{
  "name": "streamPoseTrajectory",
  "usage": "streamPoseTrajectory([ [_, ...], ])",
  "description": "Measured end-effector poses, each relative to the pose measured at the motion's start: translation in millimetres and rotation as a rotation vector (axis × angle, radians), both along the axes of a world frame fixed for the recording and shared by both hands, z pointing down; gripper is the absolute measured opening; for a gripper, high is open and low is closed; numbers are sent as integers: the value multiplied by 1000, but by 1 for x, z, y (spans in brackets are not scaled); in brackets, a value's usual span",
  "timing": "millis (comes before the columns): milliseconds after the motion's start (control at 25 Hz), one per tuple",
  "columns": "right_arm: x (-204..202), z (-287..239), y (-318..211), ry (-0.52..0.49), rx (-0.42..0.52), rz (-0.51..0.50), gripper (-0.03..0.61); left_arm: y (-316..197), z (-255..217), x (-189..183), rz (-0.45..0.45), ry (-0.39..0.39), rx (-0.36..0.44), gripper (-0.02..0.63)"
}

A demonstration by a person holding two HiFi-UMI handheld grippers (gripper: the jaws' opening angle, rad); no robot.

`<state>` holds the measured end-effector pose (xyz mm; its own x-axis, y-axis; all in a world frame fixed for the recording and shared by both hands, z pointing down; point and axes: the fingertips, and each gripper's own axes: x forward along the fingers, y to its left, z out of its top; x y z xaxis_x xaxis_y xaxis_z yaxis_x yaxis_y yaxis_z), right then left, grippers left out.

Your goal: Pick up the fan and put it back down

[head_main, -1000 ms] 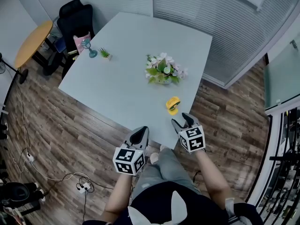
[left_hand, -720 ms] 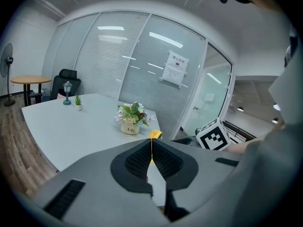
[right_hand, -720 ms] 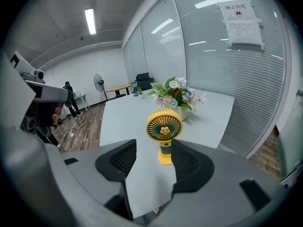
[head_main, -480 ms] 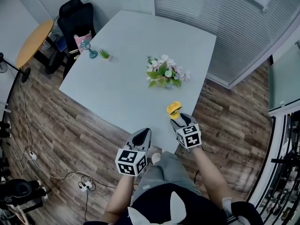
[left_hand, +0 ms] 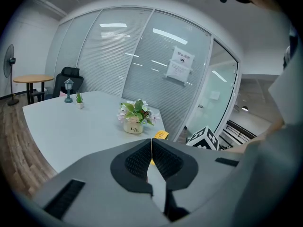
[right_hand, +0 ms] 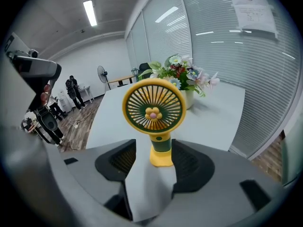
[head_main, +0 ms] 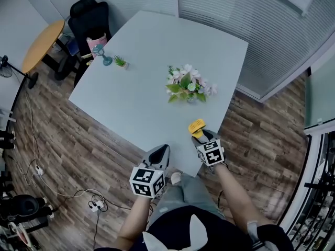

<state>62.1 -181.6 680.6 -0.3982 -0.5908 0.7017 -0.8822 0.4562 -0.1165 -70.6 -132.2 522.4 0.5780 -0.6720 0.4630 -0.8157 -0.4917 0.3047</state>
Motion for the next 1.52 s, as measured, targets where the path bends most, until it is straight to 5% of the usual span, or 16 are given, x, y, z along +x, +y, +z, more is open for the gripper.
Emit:
streamPoseTrajectory([
  [1520, -7, 35, -18, 36, 59, -66, 178, -5, 28, 9, -50, -17, -28, 21],
])
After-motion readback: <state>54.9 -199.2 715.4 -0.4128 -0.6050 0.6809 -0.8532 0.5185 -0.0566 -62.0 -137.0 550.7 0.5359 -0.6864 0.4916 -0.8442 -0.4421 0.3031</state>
